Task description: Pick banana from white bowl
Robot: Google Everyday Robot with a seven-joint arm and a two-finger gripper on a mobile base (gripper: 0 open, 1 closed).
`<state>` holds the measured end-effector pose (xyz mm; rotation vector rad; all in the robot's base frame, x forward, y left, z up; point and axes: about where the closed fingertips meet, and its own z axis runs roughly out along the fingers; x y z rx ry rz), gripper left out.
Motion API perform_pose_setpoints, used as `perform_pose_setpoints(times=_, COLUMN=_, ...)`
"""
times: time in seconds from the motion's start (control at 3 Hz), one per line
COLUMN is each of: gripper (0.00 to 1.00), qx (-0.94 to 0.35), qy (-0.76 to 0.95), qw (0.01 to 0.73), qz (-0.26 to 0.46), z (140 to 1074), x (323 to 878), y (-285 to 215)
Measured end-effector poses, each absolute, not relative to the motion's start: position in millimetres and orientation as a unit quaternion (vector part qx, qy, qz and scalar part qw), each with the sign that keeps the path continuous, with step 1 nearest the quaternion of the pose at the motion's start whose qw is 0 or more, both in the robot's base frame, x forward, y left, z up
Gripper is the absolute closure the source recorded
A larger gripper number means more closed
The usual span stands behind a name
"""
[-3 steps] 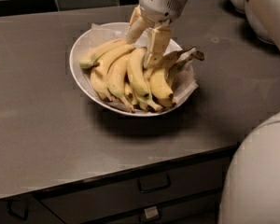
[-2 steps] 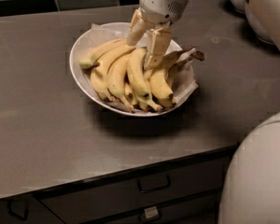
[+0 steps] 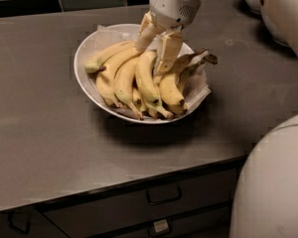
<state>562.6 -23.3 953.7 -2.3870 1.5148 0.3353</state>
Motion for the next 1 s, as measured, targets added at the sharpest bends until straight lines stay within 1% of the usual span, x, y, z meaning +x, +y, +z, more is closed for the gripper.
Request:
perform_pose_setpoints(times=0.33, gripper=0.52, qx=-0.829, qy=0.526, qw=0.147, qz=0.117, z=953.1, x=562.8, y=-23.3)
perform_pose_setpoints(times=1.0, gripper=0.98, qx=-0.829, qy=0.526, qw=0.147, qz=0.117, z=953.1, x=562.8, y=-23.3)
